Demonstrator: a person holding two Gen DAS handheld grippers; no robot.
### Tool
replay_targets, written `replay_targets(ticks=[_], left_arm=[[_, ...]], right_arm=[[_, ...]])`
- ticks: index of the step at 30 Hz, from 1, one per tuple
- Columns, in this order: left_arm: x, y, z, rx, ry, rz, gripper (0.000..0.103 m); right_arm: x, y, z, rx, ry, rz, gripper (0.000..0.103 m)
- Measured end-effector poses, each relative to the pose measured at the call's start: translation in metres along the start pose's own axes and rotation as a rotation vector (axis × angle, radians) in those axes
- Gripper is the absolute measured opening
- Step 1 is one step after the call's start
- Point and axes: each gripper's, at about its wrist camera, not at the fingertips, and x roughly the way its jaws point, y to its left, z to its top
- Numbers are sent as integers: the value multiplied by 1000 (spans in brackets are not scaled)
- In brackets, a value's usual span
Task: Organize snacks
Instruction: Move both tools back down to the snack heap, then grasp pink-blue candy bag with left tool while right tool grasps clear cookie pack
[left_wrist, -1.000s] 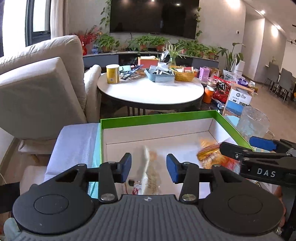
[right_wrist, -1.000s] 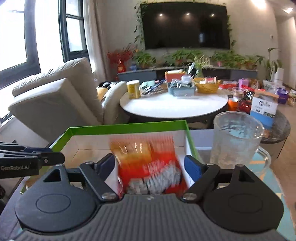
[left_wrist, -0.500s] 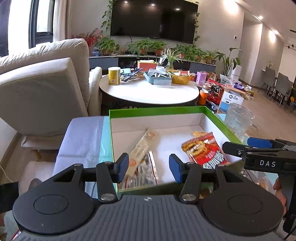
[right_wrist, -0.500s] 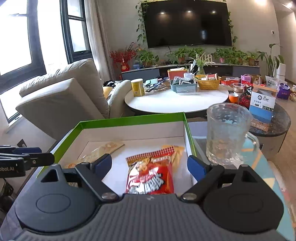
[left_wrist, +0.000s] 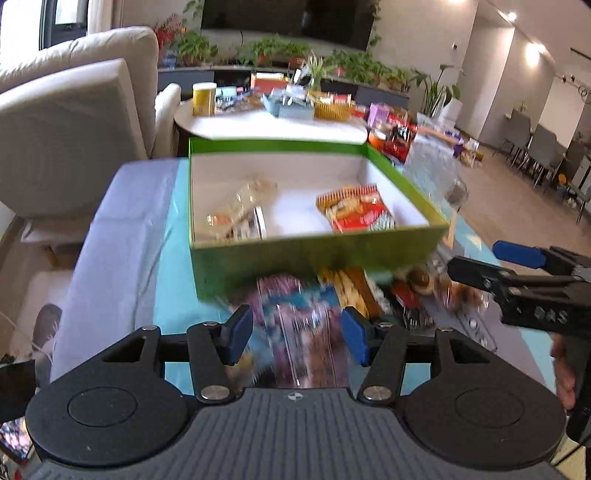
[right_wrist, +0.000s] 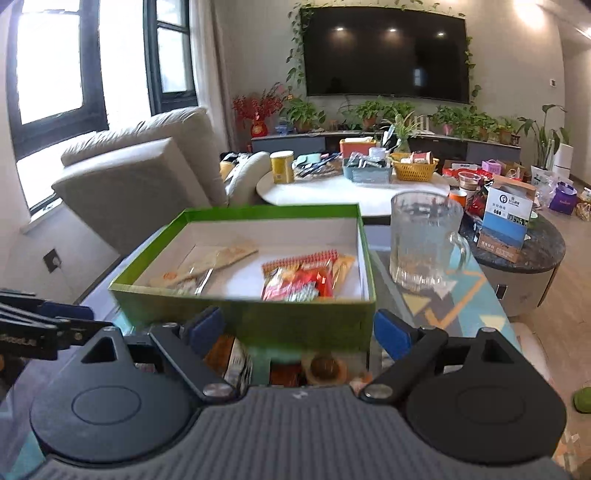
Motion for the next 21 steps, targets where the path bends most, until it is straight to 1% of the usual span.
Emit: replay_targets(ticks=[3,5,7,9,13,17,21], left_arm=[[3,-3,-7,-24,29,15,52],[6,-4,-12,-62,55,29,55],[8,-5,-16,-102,65,34,56],[9,-8,-18,-121,72,45,57],[12,-15,-19,-106,67,81,66],[19,-19,-19,-77,75,121,66],[26,-20,-17,-72,81,135,66]], right_arm=[[-8,5,-10,-44,14,11,79],[-15,7,-19,-68,25,21,79],[-20,9,-26,-82,33,27,79],[-22,9,-33,-87,42,20,79],[-27,7,-45,-68,56,5,79],[-35,7,-54,-55,61,17,79],[-43,11,-65,-83,74,44,79]])
